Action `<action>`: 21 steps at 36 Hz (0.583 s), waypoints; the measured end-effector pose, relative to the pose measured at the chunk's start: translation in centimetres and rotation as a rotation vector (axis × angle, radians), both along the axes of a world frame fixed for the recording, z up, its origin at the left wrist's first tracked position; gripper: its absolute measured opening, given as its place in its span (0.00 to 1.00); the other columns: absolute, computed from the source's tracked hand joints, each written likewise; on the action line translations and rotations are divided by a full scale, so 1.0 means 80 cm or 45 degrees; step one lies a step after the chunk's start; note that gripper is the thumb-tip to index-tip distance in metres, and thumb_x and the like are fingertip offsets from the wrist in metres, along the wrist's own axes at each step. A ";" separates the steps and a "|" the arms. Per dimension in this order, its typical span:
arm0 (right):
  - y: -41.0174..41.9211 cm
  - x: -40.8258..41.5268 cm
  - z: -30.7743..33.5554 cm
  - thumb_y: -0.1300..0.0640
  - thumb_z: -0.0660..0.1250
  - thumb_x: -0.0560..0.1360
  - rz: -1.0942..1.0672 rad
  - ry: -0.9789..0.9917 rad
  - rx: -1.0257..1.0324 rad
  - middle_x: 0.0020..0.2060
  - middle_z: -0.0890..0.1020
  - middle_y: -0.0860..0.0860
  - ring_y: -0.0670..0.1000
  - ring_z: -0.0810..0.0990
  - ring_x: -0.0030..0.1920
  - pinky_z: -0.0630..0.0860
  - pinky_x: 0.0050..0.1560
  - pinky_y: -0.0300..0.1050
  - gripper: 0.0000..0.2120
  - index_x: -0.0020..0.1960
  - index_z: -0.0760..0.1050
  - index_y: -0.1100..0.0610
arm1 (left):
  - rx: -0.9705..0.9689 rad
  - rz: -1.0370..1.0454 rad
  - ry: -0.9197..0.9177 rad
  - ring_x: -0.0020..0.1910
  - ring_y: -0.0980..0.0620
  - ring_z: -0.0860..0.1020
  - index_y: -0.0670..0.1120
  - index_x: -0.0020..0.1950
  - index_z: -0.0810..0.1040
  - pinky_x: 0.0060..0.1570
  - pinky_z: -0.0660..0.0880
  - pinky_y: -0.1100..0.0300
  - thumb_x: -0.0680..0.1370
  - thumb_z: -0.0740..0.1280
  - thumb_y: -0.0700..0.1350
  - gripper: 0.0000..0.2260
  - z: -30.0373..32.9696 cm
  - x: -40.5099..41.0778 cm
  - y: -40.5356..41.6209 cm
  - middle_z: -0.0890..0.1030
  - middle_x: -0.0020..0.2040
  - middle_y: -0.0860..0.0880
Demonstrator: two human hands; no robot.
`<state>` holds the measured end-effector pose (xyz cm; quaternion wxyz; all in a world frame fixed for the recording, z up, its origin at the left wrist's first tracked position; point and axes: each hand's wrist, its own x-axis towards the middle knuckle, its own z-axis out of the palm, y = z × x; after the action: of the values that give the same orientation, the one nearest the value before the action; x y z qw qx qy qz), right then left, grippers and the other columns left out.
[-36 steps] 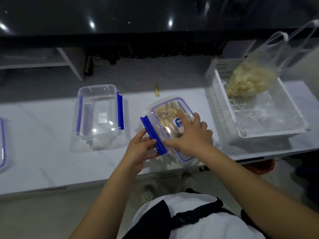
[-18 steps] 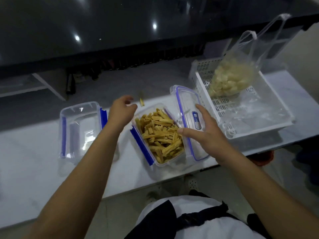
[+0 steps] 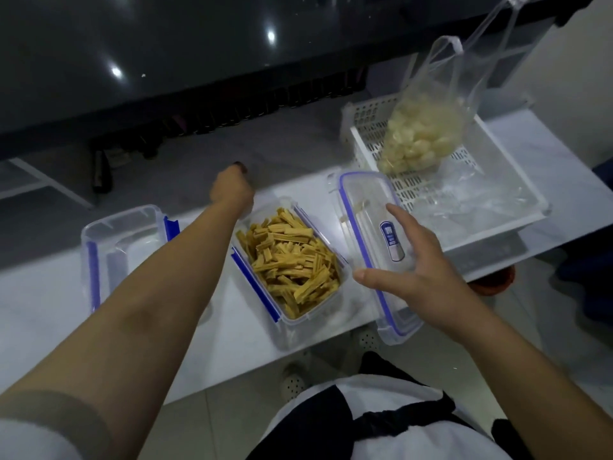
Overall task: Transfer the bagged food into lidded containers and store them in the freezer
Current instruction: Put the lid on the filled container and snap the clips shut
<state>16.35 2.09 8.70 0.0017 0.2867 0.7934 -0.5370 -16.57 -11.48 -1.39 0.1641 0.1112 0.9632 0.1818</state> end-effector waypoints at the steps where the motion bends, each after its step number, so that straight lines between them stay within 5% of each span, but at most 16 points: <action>1: 0.000 0.002 0.008 0.29 0.74 0.53 0.015 -0.008 0.051 0.65 0.62 0.36 0.35 0.69 0.59 0.69 0.61 0.46 0.48 0.69 0.56 0.24 | 0.017 -0.003 -0.013 0.62 0.38 0.78 0.46 0.73 0.72 0.57 0.78 0.45 0.75 0.70 0.35 0.26 0.001 0.000 0.000 0.78 0.66 0.40; 4: 0.003 0.008 0.029 0.26 0.71 0.51 0.037 -0.059 0.207 0.71 0.60 0.36 0.45 0.67 0.68 0.70 0.66 0.54 0.52 0.71 0.53 0.24 | 0.169 -0.005 -0.031 0.58 0.39 0.80 0.45 0.69 0.76 0.56 0.79 0.47 0.76 0.73 0.40 0.22 0.015 0.005 -0.005 0.81 0.61 0.40; 8: 0.017 0.023 0.052 0.22 0.68 0.49 0.018 -0.116 0.424 0.76 0.53 0.37 0.53 0.61 0.76 0.68 0.71 0.62 0.54 0.71 0.48 0.23 | 0.487 -0.084 -0.051 0.40 0.49 0.81 0.44 0.62 0.81 0.38 0.75 0.59 0.74 0.74 0.36 0.16 0.057 0.036 -0.016 0.83 0.46 0.46; 10: 0.026 0.031 0.056 0.22 0.68 0.50 -0.016 -0.140 0.517 0.77 0.51 0.37 0.55 0.59 0.77 0.67 0.71 0.63 0.55 0.72 0.47 0.23 | 0.547 -0.232 -0.095 0.39 0.52 0.82 0.48 0.58 0.81 0.39 0.79 0.58 0.74 0.75 0.38 0.14 0.080 0.064 -0.027 0.83 0.45 0.50; 14: 0.047 0.040 0.050 0.21 0.68 0.49 -0.100 -0.189 0.560 0.79 0.51 0.40 0.56 0.57 0.79 0.65 0.72 0.65 0.57 0.74 0.48 0.26 | 0.310 -0.553 -0.097 0.42 0.59 0.81 0.55 0.56 0.80 0.40 0.78 0.62 0.76 0.74 0.44 0.11 0.104 0.123 -0.041 0.82 0.43 0.57; 16: 0.057 0.042 0.044 0.22 0.68 0.49 -0.131 -0.205 0.547 0.79 0.51 0.41 0.56 0.57 0.78 0.65 0.72 0.65 0.57 0.74 0.48 0.26 | 0.142 -0.639 -0.097 0.45 0.57 0.81 0.56 0.56 0.81 0.44 0.80 0.55 0.76 0.74 0.47 0.10 0.103 0.145 -0.041 0.82 0.45 0.58; 21: 0.075 0.047 0.027 0.23 0.72 0.52 -0.168 -0.246 0.599 0.80 0.51 0.43 0.58 0.56 0.78 0.64 0.72 0.65 0.56 0.73 0.47 0.26 | 0.123 -0.567 0.005 0.49 0.54 0.80 0.56 0.59 0.80 0.49 0.80 0.51 0.75 0.73 0.46 0.13 0.101 0.156 -0.024 0.81 0.48 0.58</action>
<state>20.15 8.07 10.88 -0.0245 0.3803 0.8721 -0.3069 -4.06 -13.43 6.67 0.1928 0.3293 0.9053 0.1867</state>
